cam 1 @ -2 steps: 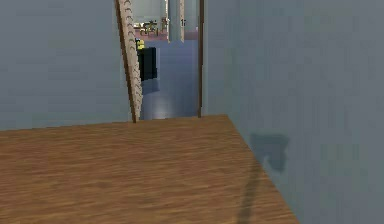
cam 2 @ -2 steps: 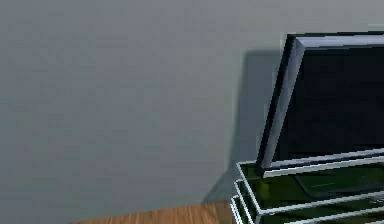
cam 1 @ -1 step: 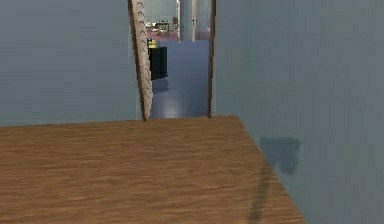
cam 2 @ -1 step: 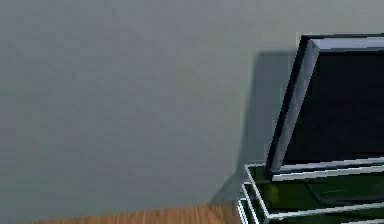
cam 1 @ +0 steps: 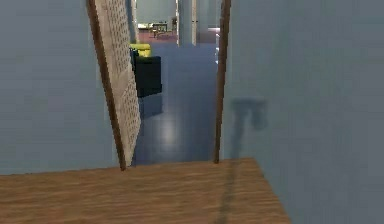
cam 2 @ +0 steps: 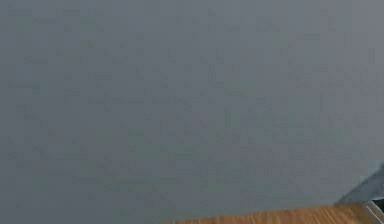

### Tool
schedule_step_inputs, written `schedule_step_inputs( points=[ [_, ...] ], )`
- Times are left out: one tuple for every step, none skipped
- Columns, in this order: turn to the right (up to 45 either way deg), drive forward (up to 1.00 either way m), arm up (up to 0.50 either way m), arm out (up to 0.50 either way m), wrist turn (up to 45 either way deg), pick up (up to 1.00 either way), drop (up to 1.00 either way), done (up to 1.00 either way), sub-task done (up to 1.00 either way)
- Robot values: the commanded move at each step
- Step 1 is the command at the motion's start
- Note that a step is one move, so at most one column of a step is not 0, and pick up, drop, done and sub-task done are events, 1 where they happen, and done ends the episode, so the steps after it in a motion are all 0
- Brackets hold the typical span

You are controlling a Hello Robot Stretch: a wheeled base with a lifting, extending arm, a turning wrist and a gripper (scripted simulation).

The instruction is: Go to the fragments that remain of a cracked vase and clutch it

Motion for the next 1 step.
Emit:
schedule_step_inputs(
  points=[
    [-3.0, 0.00, 0.00, 0.00, 0.0, 0.00, 0.00, 0.00, 0.00]
  ],
)
